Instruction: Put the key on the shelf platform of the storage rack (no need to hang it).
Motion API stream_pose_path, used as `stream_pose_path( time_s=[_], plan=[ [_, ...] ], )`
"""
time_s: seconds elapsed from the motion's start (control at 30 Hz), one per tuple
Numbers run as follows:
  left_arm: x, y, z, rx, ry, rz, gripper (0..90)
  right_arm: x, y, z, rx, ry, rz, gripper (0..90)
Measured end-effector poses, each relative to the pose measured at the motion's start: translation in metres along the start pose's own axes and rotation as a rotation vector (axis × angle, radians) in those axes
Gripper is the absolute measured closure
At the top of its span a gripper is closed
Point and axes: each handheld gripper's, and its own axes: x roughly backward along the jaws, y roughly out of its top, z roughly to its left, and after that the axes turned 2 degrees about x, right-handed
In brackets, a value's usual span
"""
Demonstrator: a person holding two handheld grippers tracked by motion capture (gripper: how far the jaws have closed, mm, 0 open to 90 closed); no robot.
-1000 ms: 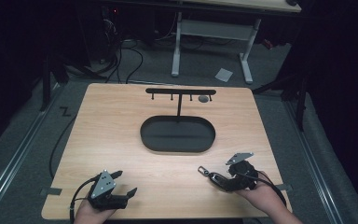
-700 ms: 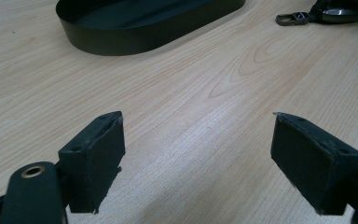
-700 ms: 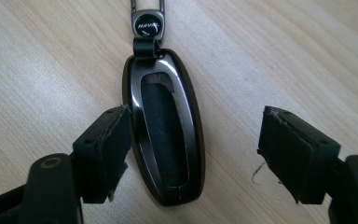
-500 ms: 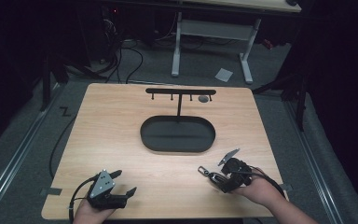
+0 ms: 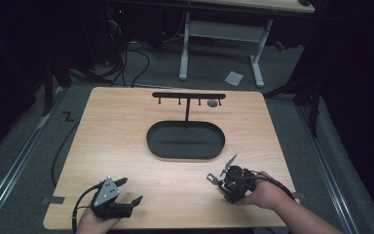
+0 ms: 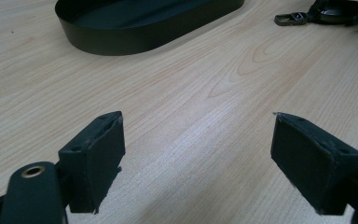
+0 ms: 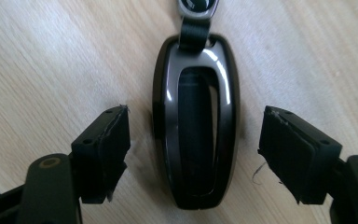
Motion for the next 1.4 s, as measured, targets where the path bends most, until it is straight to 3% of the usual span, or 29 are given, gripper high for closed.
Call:
stream_pose_path(
  time_s=[0.13,0.77,0.9,1.2,1.33,1.4],
  plan=[
    [0.000,0.000,0.000,0.000,0.000,-0.001,18.2,-0.003,0.004,0.000,0.022,0.003,0.049,26.6],
    [-0.001,0.000,-0.001,-0.003,-0.002,0.000,18.3,-0.007,0.019,-0.007,0.011,0.053,0.082,40.2],
    [-0.001,0.000,0.000,-0.004,-0.002,-0.001,18.3,-0.006,0.019,-0.009,0.006,0.054,0.086,47.5],
    [-0.001,0.000,-0.001,-0.003,-0.003,0.002,18.3,-0.006,0.022,-0.009,0.006,0.050,0.108,48.7],
    [-0.001,0.000,0.000,-0.002,-0.004,0.006,18.3,-0.001,0.025,-0.009,0.004,0.054,0.113,48.8],
    [-0.001,0.000,0.000,-0.002,-0.005,0.008,18.3,0.012,0.029,-0.012,-0.003,0.046,0.105,48.8]
  ],
)
